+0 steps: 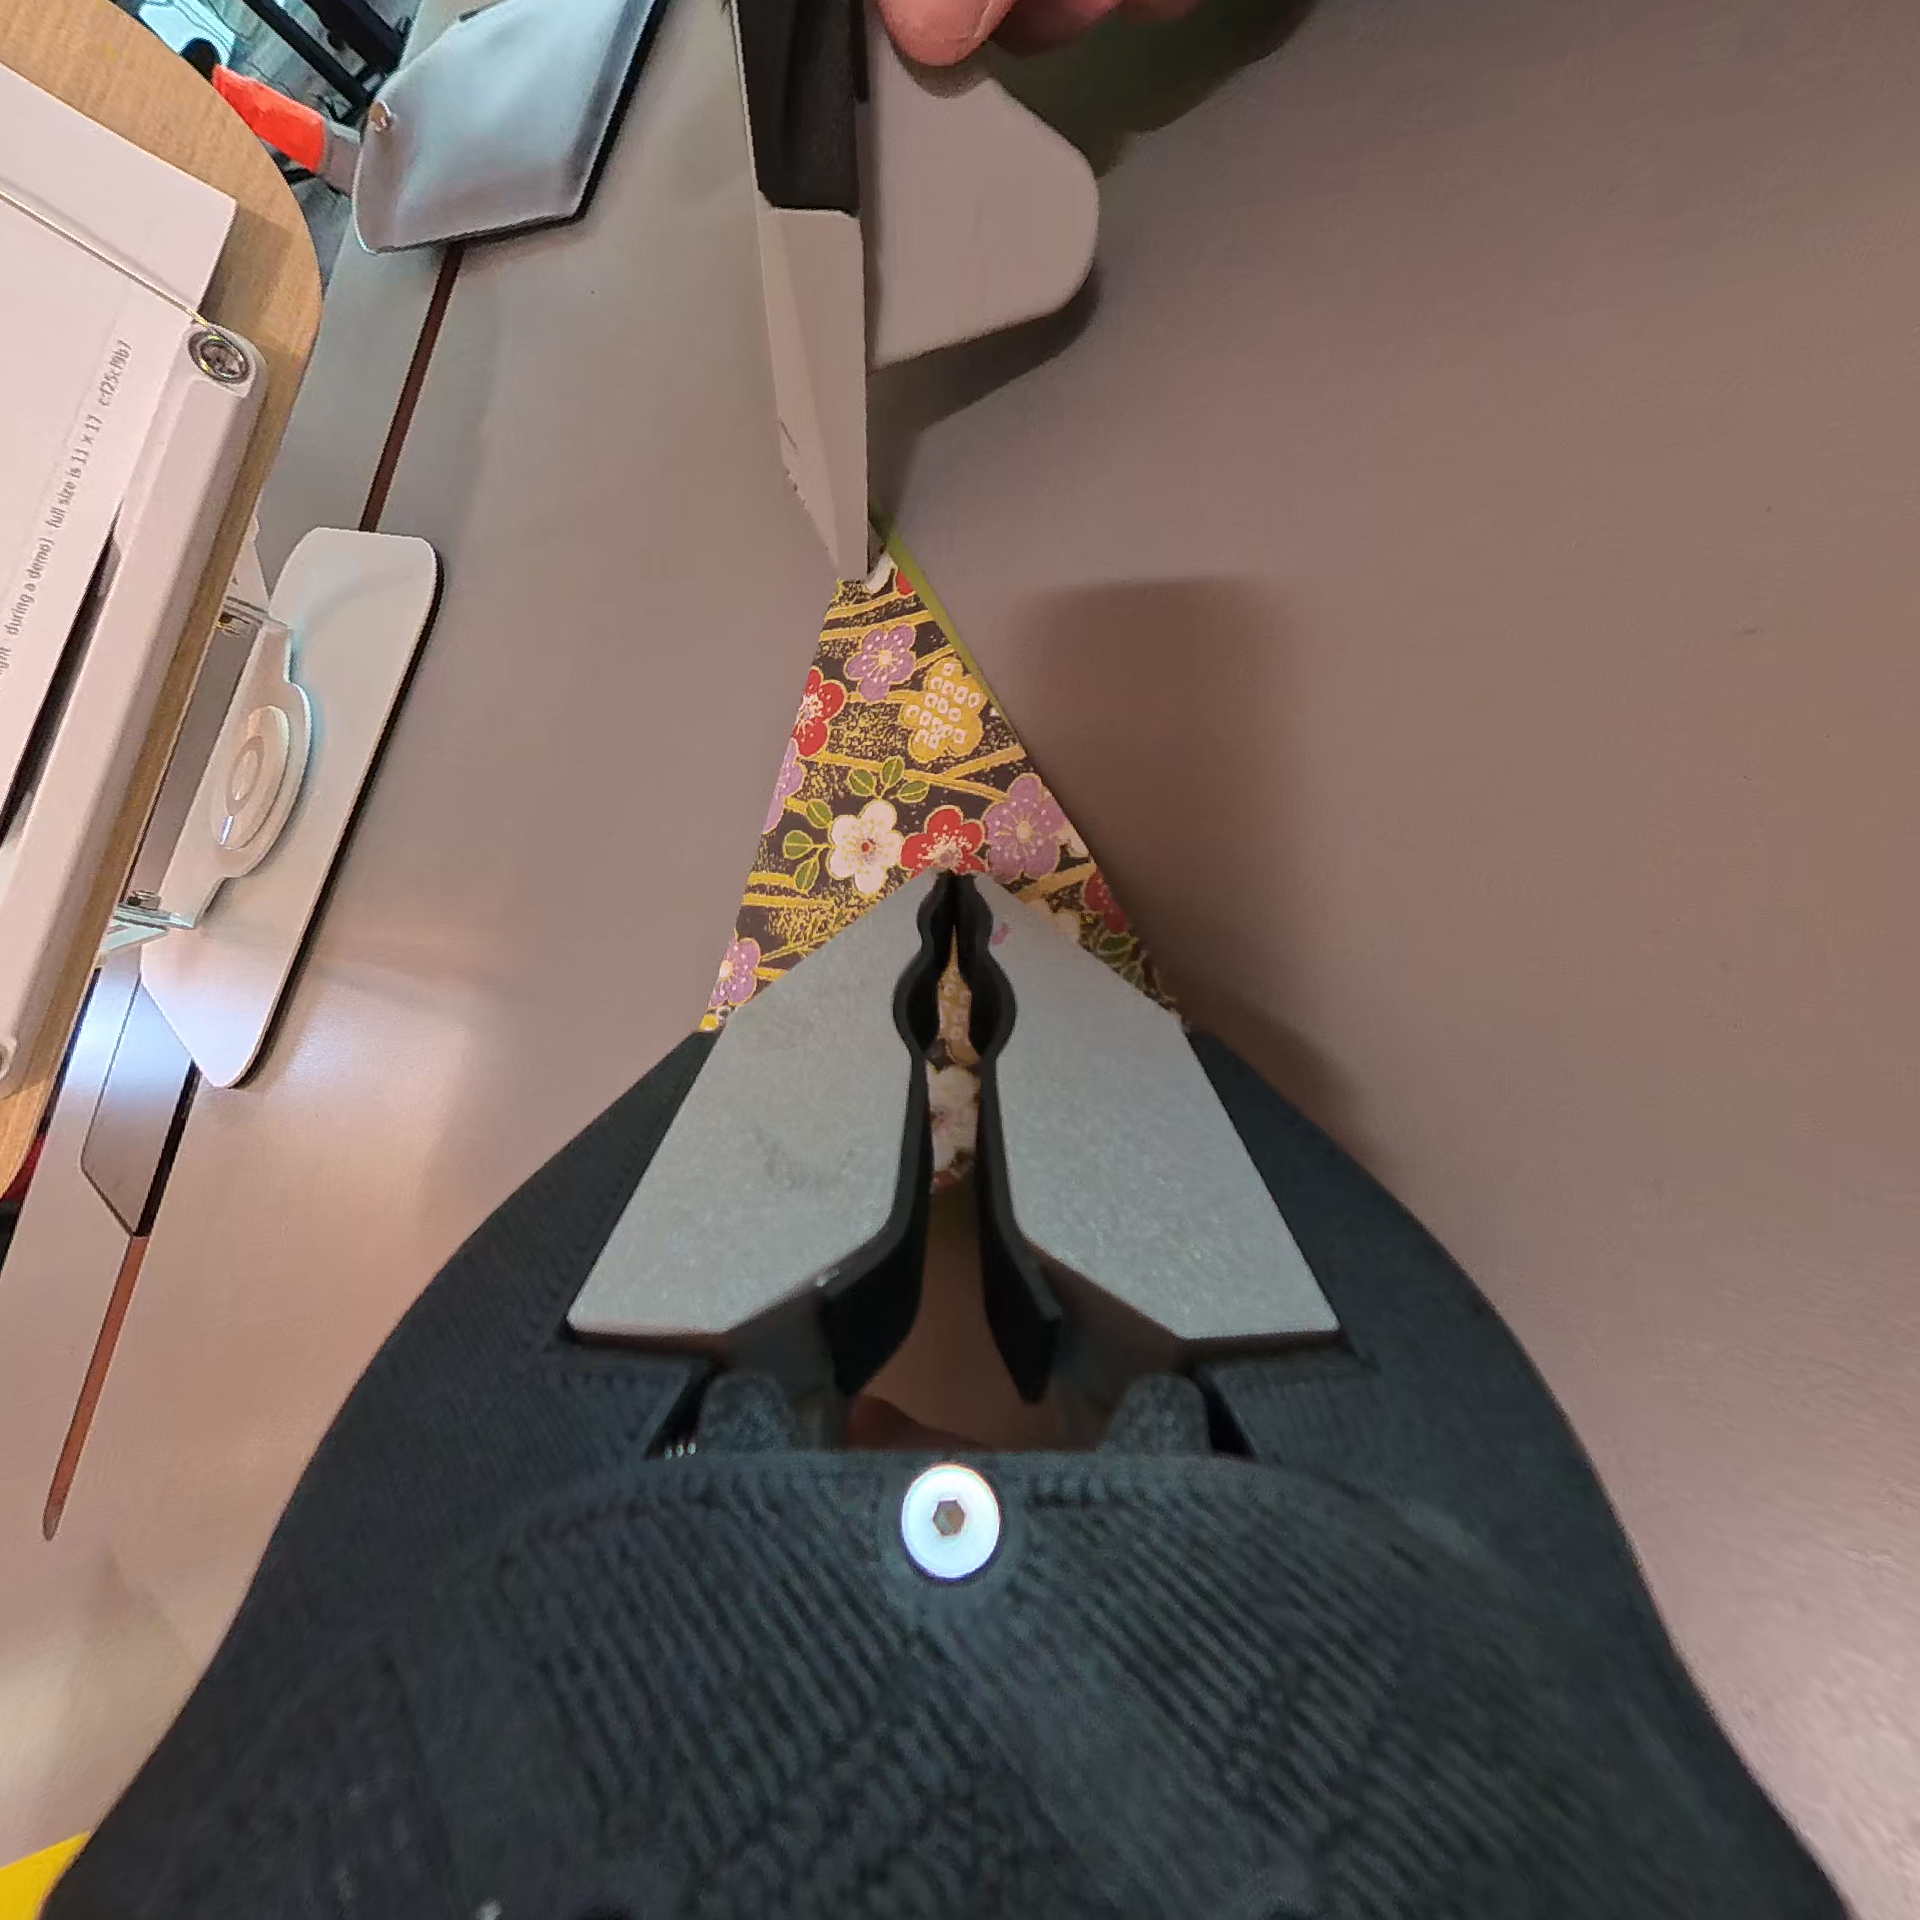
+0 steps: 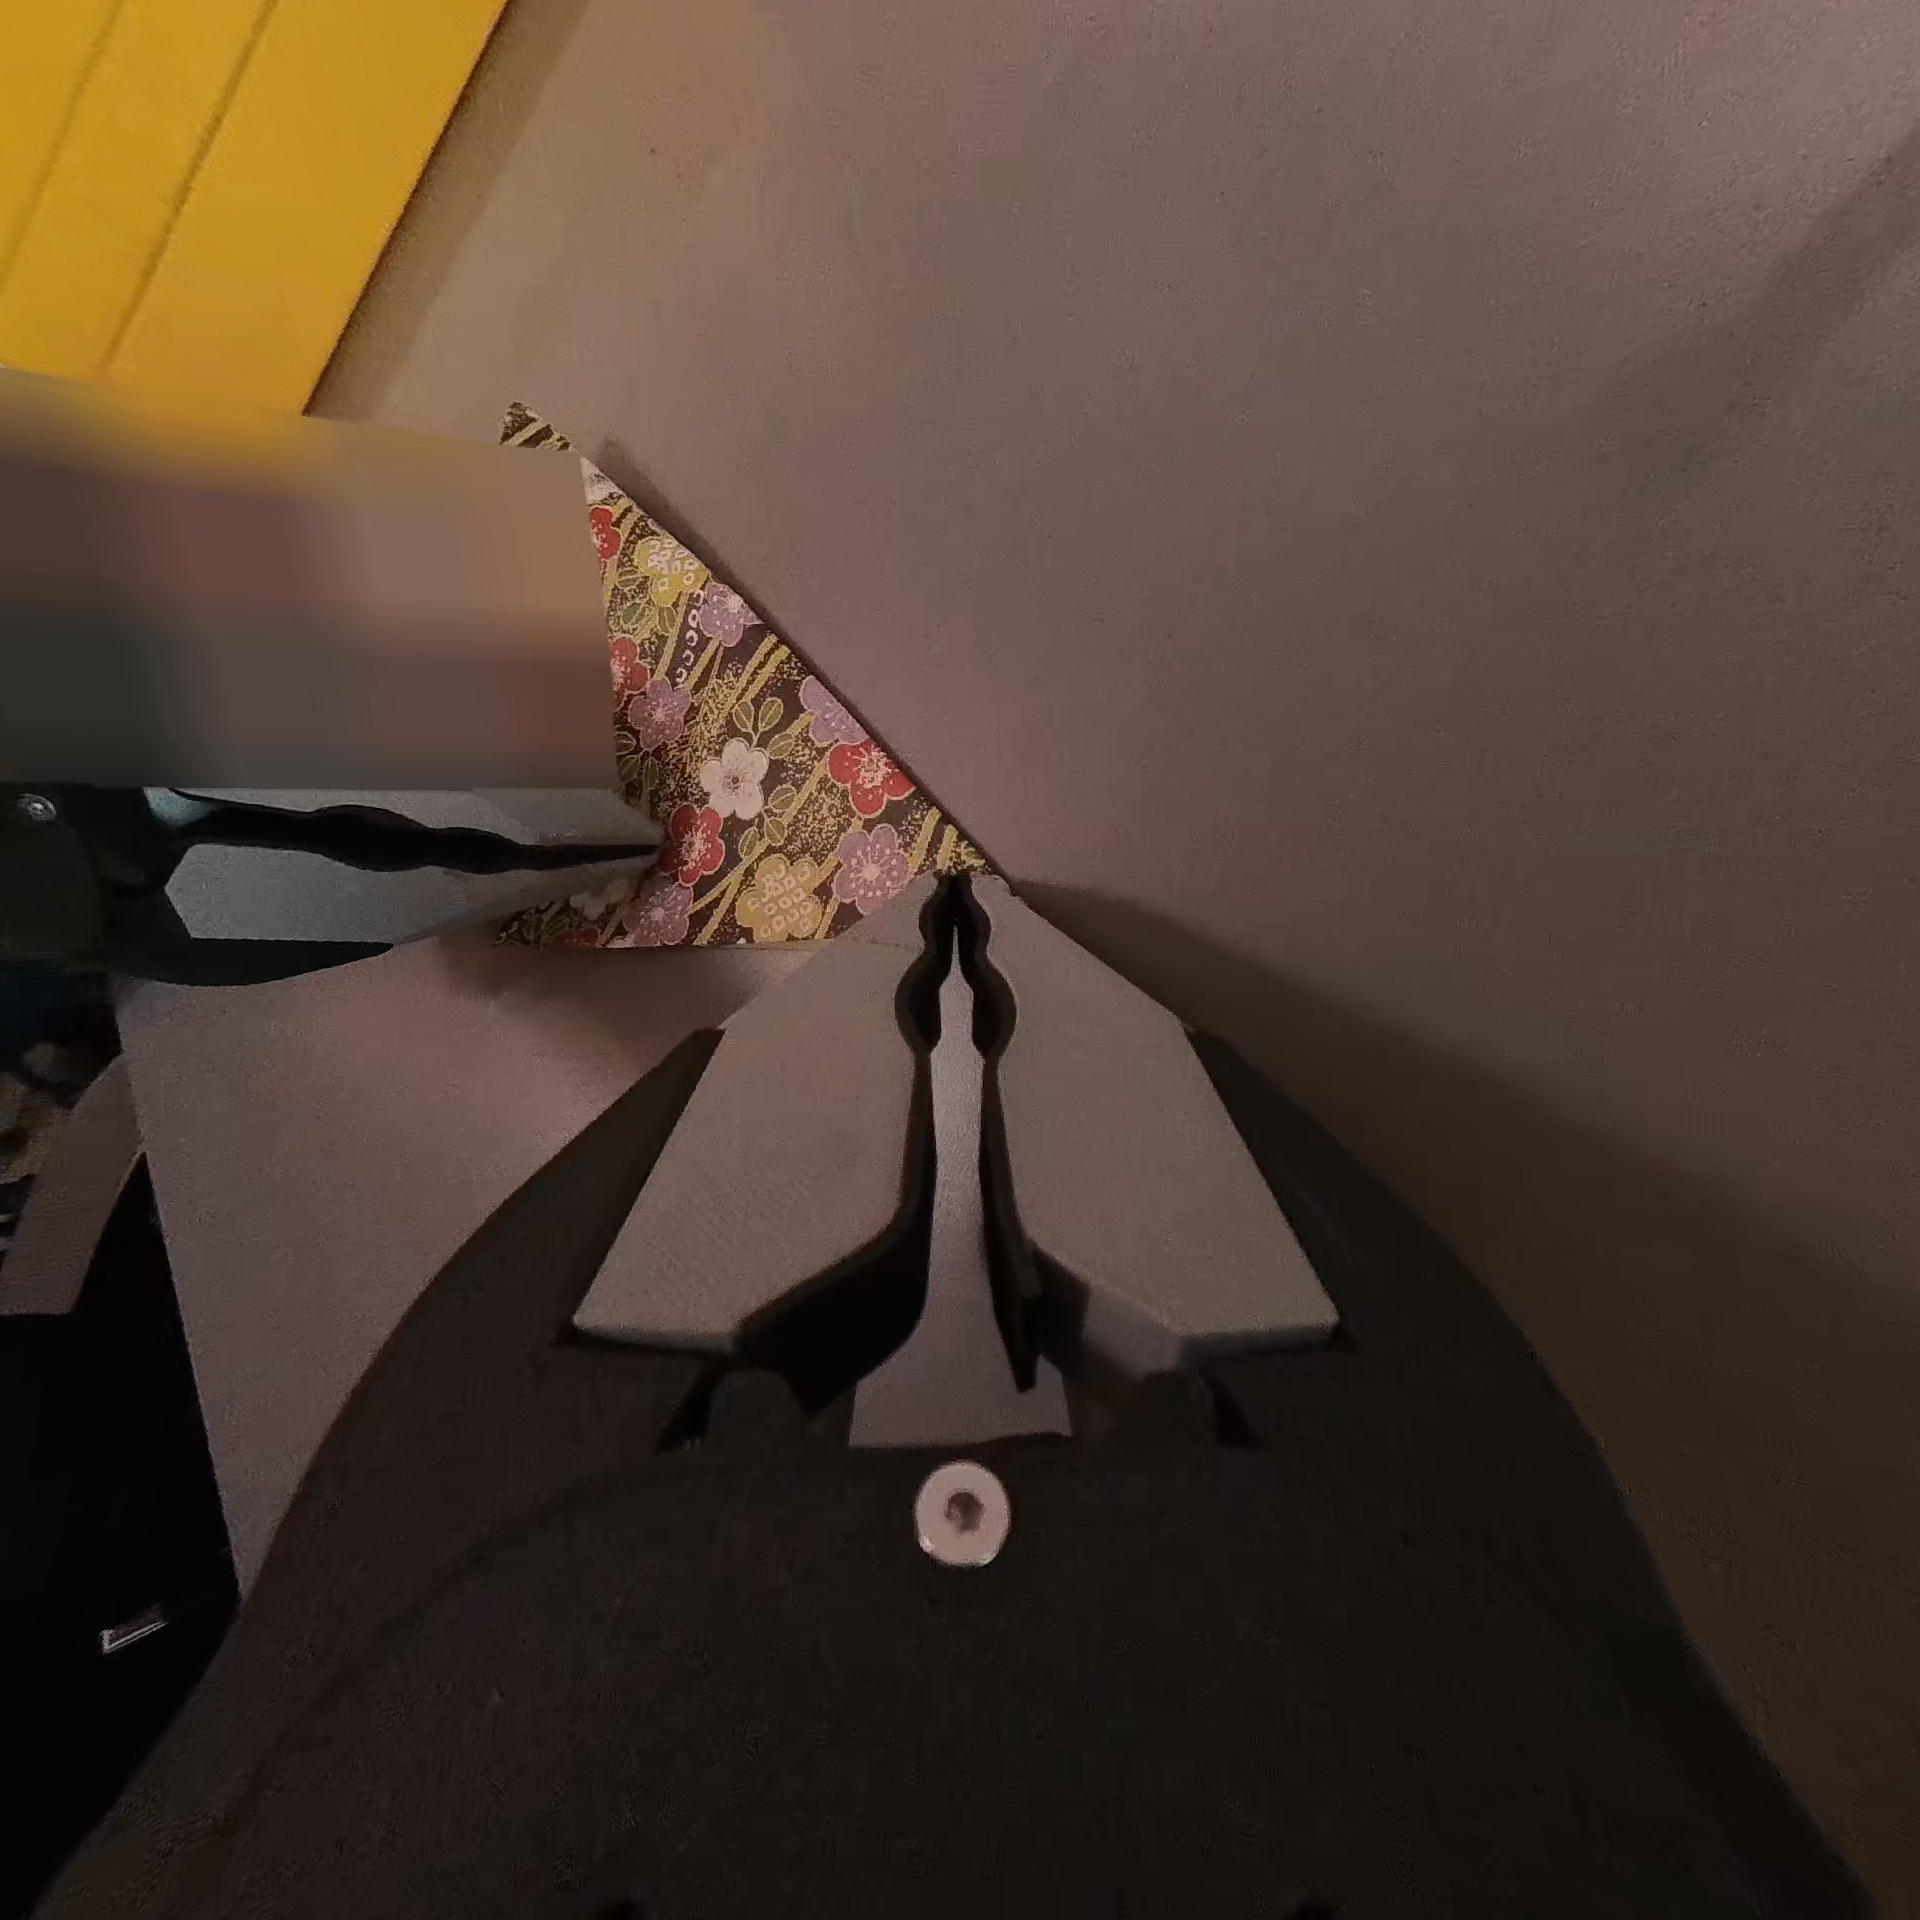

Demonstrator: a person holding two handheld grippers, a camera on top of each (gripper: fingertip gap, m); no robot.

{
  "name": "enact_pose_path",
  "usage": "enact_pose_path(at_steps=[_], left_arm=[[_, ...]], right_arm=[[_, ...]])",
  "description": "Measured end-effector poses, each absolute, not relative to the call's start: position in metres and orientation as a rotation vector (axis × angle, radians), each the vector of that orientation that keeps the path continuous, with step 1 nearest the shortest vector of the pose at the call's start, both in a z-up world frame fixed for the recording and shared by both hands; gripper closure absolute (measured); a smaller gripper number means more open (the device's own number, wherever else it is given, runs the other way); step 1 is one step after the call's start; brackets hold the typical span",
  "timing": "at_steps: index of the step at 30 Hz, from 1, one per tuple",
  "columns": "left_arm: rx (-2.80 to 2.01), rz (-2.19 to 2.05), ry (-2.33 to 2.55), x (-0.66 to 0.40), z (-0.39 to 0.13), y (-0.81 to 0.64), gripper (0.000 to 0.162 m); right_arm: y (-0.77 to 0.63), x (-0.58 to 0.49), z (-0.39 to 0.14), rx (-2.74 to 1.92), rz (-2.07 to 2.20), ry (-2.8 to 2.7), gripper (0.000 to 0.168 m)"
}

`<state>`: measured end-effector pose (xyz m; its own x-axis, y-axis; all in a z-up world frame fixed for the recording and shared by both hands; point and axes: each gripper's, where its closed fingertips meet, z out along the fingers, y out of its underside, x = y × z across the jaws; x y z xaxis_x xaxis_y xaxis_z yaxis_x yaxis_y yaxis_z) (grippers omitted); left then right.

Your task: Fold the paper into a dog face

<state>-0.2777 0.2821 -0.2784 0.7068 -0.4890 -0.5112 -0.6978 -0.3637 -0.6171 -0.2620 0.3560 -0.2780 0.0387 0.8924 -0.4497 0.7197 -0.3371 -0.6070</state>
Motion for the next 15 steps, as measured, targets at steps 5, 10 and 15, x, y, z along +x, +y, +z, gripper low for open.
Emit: enact_pose_path(at_steps=[5, 10, 15], left_arm=[[-2.042, 0.298, 0.899, -0.278, -0.279, 0.281, 0.162], [-2.043, 0.292, 0.899, -0.278, -0.278, 0.281, 0.162], [-2.042, 0.295, 0.900, -0.278, -0.278, 0.281, 0.162]], right_arm=[[0.365, -0.257, -0.278, -2.107, 1.144, -1.633, 0.168], [0.364, -0.258, -0.265, -2.043, 1.168, -1.601, 0.168], [0.348, -0.269, -0.260, -2.011, 1.259, -1.618, 0.168]])
